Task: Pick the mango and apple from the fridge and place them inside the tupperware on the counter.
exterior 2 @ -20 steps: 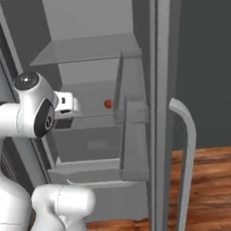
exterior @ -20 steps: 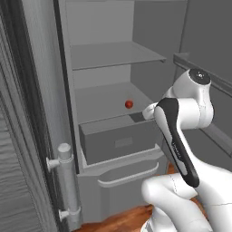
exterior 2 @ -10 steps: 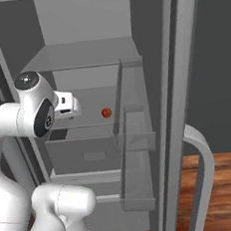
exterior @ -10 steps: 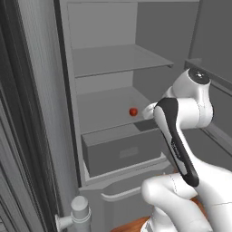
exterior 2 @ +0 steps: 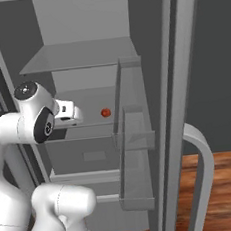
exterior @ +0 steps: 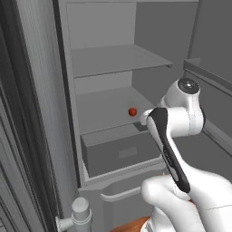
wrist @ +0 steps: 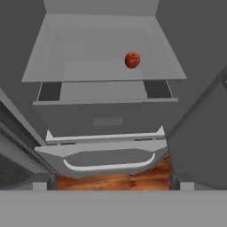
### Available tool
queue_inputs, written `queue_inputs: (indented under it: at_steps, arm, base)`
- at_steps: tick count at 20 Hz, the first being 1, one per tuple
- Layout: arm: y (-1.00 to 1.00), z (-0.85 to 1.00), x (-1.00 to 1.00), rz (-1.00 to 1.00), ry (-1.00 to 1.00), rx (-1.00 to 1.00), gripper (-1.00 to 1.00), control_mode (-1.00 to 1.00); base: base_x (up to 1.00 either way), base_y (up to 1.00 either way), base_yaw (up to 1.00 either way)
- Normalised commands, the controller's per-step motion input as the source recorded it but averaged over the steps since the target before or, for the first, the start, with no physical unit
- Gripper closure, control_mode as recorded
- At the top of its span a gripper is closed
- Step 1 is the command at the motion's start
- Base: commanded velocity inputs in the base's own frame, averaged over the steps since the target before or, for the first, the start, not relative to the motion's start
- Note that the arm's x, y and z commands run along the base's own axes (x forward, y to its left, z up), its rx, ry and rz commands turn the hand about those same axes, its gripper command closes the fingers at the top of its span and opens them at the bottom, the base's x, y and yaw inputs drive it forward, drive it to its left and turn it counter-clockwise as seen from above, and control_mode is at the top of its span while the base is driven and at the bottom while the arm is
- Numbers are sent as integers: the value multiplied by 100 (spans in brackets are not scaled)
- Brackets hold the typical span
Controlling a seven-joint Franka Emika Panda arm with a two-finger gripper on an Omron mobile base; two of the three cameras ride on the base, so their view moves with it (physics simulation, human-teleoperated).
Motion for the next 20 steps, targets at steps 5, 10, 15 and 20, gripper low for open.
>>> queue_inputs:
  at_steps: [5, 10, 15, 20]
  arm:
    - [0, -30, 45, -14, -10, -1, -100, -100]
    - [0, -16, 41, -9, -8, 0, -100, -100]
    - [-1, -10, 38, -2, -6, 0, -100, -100]
    - [-3, -3, 44, 0, -1, 0, -100, -100]
  base:
    - [0, 0, 0]
    - [0, 0, 0]
    - [0, 0, 0]
    - [0, 0, 0]
